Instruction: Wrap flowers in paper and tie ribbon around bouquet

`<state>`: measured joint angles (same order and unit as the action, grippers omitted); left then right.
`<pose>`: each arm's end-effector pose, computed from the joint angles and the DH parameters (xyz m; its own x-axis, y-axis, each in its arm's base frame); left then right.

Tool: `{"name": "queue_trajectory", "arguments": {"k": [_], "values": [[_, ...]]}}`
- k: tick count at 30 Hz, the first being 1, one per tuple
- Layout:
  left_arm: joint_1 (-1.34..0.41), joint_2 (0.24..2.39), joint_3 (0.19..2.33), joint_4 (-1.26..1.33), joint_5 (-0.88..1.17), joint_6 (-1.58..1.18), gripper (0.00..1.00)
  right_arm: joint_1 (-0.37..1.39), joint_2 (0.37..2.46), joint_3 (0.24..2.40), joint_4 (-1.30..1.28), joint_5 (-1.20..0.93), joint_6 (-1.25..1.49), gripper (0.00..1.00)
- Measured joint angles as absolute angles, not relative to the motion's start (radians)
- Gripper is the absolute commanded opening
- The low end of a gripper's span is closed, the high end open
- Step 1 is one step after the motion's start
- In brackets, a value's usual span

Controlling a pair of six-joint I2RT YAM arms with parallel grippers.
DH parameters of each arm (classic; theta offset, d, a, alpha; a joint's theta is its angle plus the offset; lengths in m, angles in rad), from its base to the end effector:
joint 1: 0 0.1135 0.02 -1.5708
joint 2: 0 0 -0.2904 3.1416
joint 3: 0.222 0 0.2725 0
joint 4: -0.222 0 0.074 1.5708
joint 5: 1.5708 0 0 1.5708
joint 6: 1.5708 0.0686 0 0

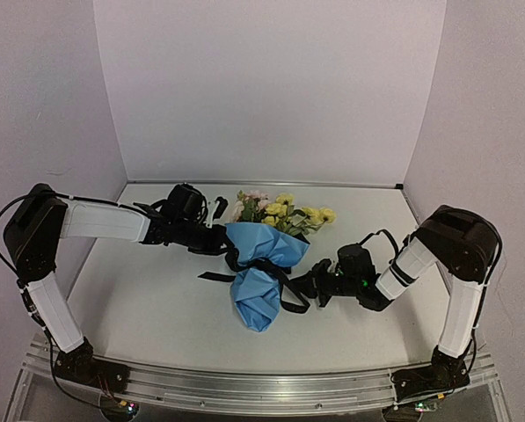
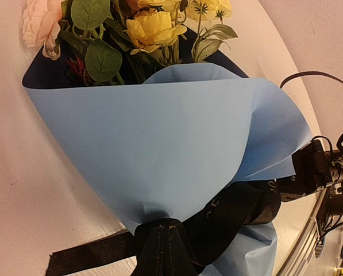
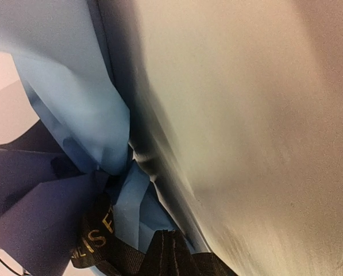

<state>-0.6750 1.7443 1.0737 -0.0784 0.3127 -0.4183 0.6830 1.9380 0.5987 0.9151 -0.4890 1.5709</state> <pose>0.3129 -0.2775 0.1865 -0.7987 0.1443 -0.5841 0.4881 0.7230 -0.4889 0.2638 0.2562 0.0842 -0.8892 0.4146 0.1934 0.3194 0.2597 0.9113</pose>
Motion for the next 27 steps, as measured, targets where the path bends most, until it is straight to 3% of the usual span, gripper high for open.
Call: {"name": "queue_trajectory", "arguments": {"k": [19,24,27], "values": [[-0.675,1.744,1.073,-0.078,0.314,-0.42,0.04,0.673,1.831,0.504,0.879,-0.414,1.553,0.01],[-0.675,1.744,1.073,-0.078,0.315,-0.421,0.03,0.673,1.816,0.519,0.842,-0.418,1.527,0.41],[-0.675,1.744,1.073,-0.078,0.315,-0.421,0.03,0.673,1.816,0.534,0.831,-0.43,1.523,0.51]]}}
